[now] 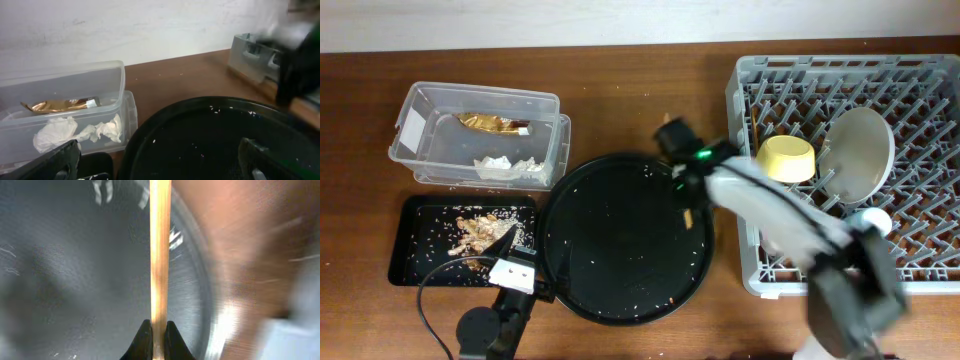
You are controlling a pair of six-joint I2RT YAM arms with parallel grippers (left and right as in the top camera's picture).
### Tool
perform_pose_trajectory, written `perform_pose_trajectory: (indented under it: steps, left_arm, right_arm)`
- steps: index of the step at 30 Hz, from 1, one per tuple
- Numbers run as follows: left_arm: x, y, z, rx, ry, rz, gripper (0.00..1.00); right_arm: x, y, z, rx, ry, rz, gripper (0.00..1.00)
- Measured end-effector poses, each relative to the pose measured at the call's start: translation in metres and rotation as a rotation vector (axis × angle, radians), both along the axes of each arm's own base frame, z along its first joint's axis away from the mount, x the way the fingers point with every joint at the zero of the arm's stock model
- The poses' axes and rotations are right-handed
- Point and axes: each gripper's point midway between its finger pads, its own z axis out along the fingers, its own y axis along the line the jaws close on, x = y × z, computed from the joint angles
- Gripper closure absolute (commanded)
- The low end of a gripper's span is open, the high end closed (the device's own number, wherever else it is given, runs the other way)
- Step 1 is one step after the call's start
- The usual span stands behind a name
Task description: Sort waste into correct bins and load items into the dishwasher rack
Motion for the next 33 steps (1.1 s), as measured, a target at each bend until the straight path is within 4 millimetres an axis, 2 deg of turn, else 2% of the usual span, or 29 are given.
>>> perform_pose_trajectory:
  steps: [1, 2, 3, 4, 5, 6, 7, 8, 9, 10, 12, 13, 14, 16, 18, 19, 20, 21, 23, 24, 27, 31, 33]
  left_arm:
    - [0.0, 0.0, 0.0, 0.0, 0.0, 0.0, 0.0]
    - [0.0, 0.0, 0.0, 0.0, 0.0, 0.0, 0.0]
    - [0.0, 0.0, 0.0, 0.0, 0.0, 0.0, 0.0]
    - [0.0, 0.0, 0.0, 0.0, 0.0, 0.0, 0.0]
    - [0.0, 0.0, 0.0, 0.0, 0.0, 0.0, 0.0]
    - [0.0, 0.0, 0.0, 0.0, 0.0, 0.0, 0.0]
    - [0.0, 0.0, 0.0, 0.0, 0.0, 0.0, 0.0]
    - [0.0, 0.0, 0.0, 0.0, 0.0, 0.0, 0.0]
    - [0.0, 0.0, 0.0, 0.0, 0.0, 0.0, 0.0]
    - [0.0, 0.0, 0.0, 0.0, 0.0, 0.0, 0.0]
    - [0.0, 0.0, 0.0, 0.0, 0.0, 0.0, 0.0]
    - [0.0, 0.0, 0.0, 0.0, 0.0, 0.0, 0.0]
    - [0.0, 0.0, 0.0, 0.0, 0.0, 0.0, 0.0]
    - [0.0, 0.0, 0.0, 0.0, 0.0, 0.0, 0.0]
    - [0.0, 0.0, 0.0, 0.0, 0.0, 0.0, 0.0]
    - [0.0, 0.0, 0.0, 0.0, 0.0, 0.0, 0.0]
    - [0.0, 0.0, 0.0, 0.0, 0.0, 0.0, 0.0]
    - [0.0, 0.0, 0.0, 0.0, 0.0, 0.0, 0.0]
    - [0.0, 0.0, 0.0, 0.0, 0.0, 0.0, 0.0]
    - [0.0, 0.0, 0.0, 0.0, 0.0, 0.0, 0.0]
    - [0.0, 0.0, 0.0, 0.0, 0.0, 0.0, 0.0]
    - [0.0, 0.0, 0.0, 0.0, 0.0, 0.0, 0.0]
    - [0.0, 0.0, 0.0, 0.0, 0.0, 0.0, 0.0]
  right_arm:
    - [0.017, -0.025, 0.047, 0.018, -0.129, -0.047, 0.96]
    - [0.028, -0.049, 0.085, 0.023, -0.236, -0.092, 0.96]
    - [0.035, -0.081, 0.117, 0.016, -0.325, -0.152, 0.96]
    - [0.038, -0.105, 0.13, -0.005, -0.359, -0.19, 0.96]
    - [0.041, -0.129, 0.128, -0.038, -0.353, -0.23, 0.96]
    - [0.044, -0.143, 0.116, -0.059, -0.322, -0.253, 0.96]
    - [0.047, -0.15, 0.104, -0.073, -0.29, -0.265, 0.96]
    - [0.05, -0.156, 0.082, -0.093, -0.23, -0.267, 0.96]
    - [0.052, -0.156, 0.058, -0.111, -0.165, -0.259, 0.93]
    - [0.05, -0.156, 0.044, -0.121, -0.121, -0.251, 0.87]
    - [0.046, -0.156, 0.031, -0.132, -0.074, -0.239, 0.76]
    - [0.043, -0.156, 0.029, -0.132, -0.061, -0.234, 0.71]
    - [0.039, -0.154, 0.033, -0.121, -0.054, -0.227, 0.61]
    - [0.027, -0.149, 0.054, -0.088, -0.066, -0.212, 0.55]
    - [0.012, -0.14, 0.096, -0.033, -0.146, -0.195, 0.46]
    - [0.005, -0.133, 0.126, 0.004, -0.224, -0.176, 0.35]
    - [-0.01, -0.124, 0.167, 0.049, -0.327, -0.146, 0.19]
    - [-0.025, -0.118, 0.19, 0.084, -0.38, -0.128, 0.02]
    - [-0.061, -0.103, 0.212, 0.174, -0.4, -0.079, 0.02]
    - [-0.079, -0.089, 0.222, 0.247, -0.404, -0.032, 0.02]
    - [-0.105, -0.064, 0.24, 0.399, -0.403, 0.053, 0.02]
    - [-0.128, -0.072, 0.224, 0.36, -0.307, 0.048, 0.02]
    - [-0.134, -0.083, 0.232, 0.312, -0.375, 0.06, 0.02]
